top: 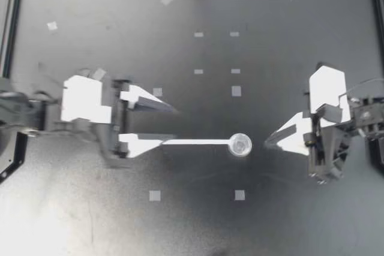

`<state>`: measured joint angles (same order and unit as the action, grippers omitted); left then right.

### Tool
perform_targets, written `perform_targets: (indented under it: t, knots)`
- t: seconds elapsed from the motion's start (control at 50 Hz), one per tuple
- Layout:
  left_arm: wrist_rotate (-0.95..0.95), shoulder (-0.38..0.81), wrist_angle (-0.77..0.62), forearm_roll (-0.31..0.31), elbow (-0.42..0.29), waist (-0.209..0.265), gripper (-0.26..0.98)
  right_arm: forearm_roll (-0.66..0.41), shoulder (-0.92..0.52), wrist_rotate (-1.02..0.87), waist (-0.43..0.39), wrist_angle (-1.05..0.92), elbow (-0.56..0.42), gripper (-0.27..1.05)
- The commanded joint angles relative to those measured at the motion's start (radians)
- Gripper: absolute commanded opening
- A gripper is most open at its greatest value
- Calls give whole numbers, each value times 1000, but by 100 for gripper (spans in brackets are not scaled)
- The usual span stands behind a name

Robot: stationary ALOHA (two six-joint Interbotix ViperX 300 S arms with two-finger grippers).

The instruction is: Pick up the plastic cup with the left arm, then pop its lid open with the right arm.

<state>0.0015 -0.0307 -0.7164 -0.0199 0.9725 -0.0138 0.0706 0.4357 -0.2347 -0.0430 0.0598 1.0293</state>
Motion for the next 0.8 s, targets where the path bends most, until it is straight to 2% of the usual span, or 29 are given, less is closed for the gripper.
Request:
perform_targets:
  t: [0.0,0.38,0.58,0.78]
  knots:
    - [0,51,-12,5,-57,-6,59,11,-37,-8,-11,-32,-23,-1]
    - [0,258,74,6,-201,-23,60,11,-216,-41,-11,-183,-29,-1]
    - [0,316,135,6,-262,-25,61,12,-258,-43,-8,-192,-34,-1]
    - [2,368,153,6,-313,-25,68,12,-282,-43,21,-192,-37,-1]
